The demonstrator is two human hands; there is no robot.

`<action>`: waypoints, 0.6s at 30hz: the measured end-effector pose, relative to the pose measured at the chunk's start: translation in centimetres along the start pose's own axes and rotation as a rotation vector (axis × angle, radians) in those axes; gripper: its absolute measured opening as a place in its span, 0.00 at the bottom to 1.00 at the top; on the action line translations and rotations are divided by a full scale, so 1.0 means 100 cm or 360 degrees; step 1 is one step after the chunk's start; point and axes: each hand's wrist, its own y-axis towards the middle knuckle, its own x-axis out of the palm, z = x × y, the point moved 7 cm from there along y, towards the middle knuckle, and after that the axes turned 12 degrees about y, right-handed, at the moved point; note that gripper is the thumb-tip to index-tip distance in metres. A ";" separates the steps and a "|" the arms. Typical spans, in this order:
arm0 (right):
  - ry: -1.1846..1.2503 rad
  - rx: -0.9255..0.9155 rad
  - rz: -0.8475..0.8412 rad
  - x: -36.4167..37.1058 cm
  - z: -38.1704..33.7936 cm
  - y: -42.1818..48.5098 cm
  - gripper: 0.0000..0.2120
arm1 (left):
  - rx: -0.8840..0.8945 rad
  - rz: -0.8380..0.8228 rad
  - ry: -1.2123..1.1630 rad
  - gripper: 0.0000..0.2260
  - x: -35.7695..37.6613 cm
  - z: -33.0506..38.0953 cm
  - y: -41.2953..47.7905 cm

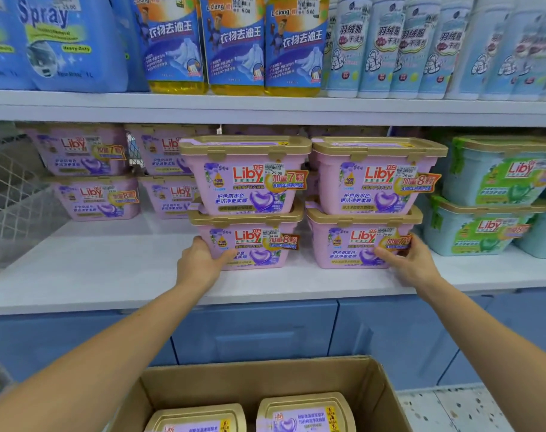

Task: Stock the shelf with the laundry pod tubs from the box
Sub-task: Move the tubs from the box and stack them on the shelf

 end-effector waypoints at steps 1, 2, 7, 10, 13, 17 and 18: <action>-0.0004 0.0002 0.0009 -0.003 0.000 0.003 0.20 | -0.0003 -0.0002 0.0004 0.22 0.004 0.005 0.002; -0.0018 0.0007 0.0016 -0.006 0.001 0.007 0.21 | -0.0007 -0.0004 0.0008 0.22 0.007 0.009 0.003; -0.0130 0.0041 0.0056 -0.015 0.005 0.029 0.23 | -0.0040 -0.0017 0.0016 0.23 0.025 0.026 0.017; -0.0130 0.0039 0.0075 -0.014 0.007 0.040 0.24 | -0.0058 -0.0011 0.0046 0.24 0.032 0.029 0.029; -0.0160 0.0033 0.0089 -0.011 0.008 0.049 0.22 | -0.0078 0.0007 0.0048 0.24 0.040 0.032 0.041; -0.0151 0.0029 0.0074 -0.005 0.008 0.063 0.21 | -0.0069 0.0019 0.0063 0.25 0.050 0.036 0.055; -0.0146 0.0029 0.0074 -0.004 0.008 0.066 0.21 | -0.0060 0.0026 0.0082 0.25 0.051 0.037 0.058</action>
